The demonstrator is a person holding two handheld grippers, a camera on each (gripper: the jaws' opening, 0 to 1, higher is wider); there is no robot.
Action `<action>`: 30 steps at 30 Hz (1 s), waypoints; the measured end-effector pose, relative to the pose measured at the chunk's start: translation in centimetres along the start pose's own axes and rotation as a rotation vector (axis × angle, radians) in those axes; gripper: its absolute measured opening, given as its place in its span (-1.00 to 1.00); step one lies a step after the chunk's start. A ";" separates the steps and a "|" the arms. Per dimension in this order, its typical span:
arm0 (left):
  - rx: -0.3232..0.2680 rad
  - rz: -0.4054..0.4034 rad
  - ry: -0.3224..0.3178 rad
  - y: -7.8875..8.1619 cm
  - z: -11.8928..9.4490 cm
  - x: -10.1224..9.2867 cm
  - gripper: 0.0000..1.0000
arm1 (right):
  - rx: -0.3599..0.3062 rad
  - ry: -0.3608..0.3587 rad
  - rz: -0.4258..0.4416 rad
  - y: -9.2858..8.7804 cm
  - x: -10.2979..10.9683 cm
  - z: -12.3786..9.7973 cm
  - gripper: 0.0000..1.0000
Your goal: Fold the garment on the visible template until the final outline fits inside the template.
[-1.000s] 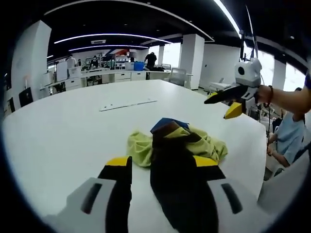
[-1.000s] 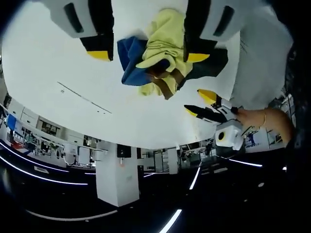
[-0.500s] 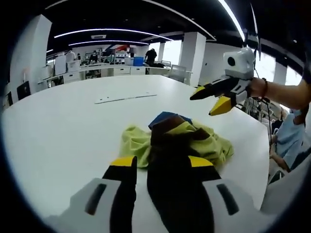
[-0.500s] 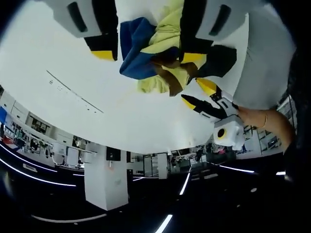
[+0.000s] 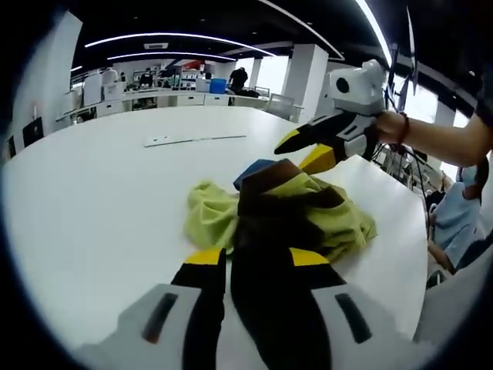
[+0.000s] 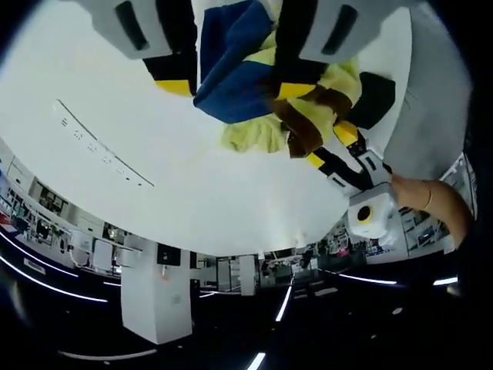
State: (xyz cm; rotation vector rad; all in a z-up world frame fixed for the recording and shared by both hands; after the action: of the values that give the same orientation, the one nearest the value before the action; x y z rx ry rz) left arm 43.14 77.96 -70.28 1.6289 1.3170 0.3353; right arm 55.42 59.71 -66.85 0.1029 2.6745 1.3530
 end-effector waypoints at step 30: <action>0.043 0.108 0.045 0.9 -0.8 -1.1 -1.00 | 0.048 -0.090 -0.004 -0.6 -0.9 -2.0 -1.00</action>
State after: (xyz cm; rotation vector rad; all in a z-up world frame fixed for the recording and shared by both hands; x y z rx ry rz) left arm 42.70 77.53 -68.76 1.7414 1.2796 0.4134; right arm 55.98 57.70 -66.07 0.1592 2.6313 1.2529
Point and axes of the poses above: the point that each gripper's makers call its tool centre point, and the gripper's own axes: z roughly forward along the fingers, x roughly to its left, y roughly out of its top, the point moved 8 cm from there along -z, roughly backward along the fingers, and after that the axes turned 11 degrees about -z, right-handed, at the moved point
